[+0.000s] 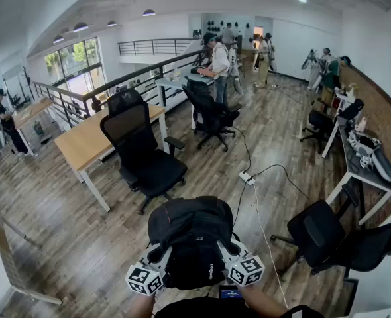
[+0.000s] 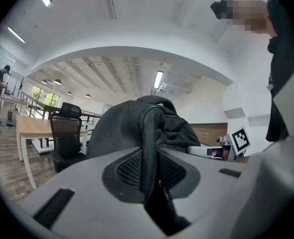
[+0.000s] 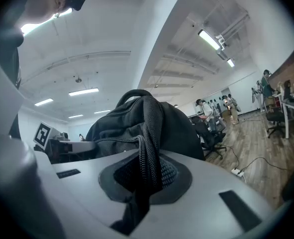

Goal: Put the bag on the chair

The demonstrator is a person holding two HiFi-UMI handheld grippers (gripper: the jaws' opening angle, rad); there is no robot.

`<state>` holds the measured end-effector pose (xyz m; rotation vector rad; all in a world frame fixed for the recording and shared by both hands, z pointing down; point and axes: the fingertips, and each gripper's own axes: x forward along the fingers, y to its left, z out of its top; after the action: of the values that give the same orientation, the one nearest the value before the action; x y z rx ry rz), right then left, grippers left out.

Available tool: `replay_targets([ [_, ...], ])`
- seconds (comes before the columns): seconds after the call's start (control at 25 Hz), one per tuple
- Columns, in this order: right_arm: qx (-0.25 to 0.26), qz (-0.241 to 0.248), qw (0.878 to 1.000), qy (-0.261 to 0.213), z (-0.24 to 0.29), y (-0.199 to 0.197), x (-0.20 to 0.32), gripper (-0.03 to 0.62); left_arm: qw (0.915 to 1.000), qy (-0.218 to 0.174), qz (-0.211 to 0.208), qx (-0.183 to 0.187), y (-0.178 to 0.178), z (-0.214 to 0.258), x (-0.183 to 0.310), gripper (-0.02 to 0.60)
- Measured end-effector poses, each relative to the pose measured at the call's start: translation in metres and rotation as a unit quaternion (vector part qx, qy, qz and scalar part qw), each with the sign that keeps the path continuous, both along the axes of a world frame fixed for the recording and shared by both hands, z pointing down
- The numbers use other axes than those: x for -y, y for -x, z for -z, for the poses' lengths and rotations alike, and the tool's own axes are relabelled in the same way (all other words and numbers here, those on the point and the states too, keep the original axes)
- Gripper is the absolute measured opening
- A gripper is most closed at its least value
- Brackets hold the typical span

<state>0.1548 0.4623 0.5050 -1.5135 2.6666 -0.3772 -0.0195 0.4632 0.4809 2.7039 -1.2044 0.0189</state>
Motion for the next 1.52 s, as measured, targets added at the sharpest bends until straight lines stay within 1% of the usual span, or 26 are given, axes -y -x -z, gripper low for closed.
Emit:
replay_targets([
  [0.16, 0.011, -0.012, 1.000, -0.003, -0.001, 0.010, -0.005, 0.025, 0.9999, -0.016, -0.001, 0.005, 0.009, 0.001, -0.004, 0.060],
  [0.28, 0.005, -0.018, 1.000, -0.012, 0.007, 0.016, -0.006, 0.025, 0.9997, -0.022, 0.005, 0.006, 0.016, 0.005, -0.001, 0.060],
  [0.4, -0.011, -0.036, 0.999, -0.021, 0.014, 0.016, -0.004, 0.027, 0.9992, -0.031, 0.024, 0.010, 0.015, 0.009, -0.002, 0.060],
  [0.52, -0.017, -0.050, 0.998, -0.017, 0.015, 0.017, -0.003, 0.029, 0.9982, -0.035, 0.047, 0.011, 0.015, 0.012, -0.004, 0.060],
  [1.0, 0.014, -0.030, 0.999, 0.001, 0.013, 0.008, -0.015, 0.029, 0.9980, -0.028, 0.056, 0.008, 0.008, 0.014, -0.021, 0.060],
  [1.28, 0.026, -0.011, 1.000, 0.002, 0.013, -0.005, -0.016, 0.029, 0.9979, -0.026, 0.059, 0.002, -0.004, 0.015, -0.026, 0.060],
  [1.52, 0.034, 0.016, 0.999, -0.005, 0.016, -0.017, -0.015, 0.029, 0.9974, -0.023, 0.068, -0.006, -0.016, 0.017, -0.027, 0.060],
])
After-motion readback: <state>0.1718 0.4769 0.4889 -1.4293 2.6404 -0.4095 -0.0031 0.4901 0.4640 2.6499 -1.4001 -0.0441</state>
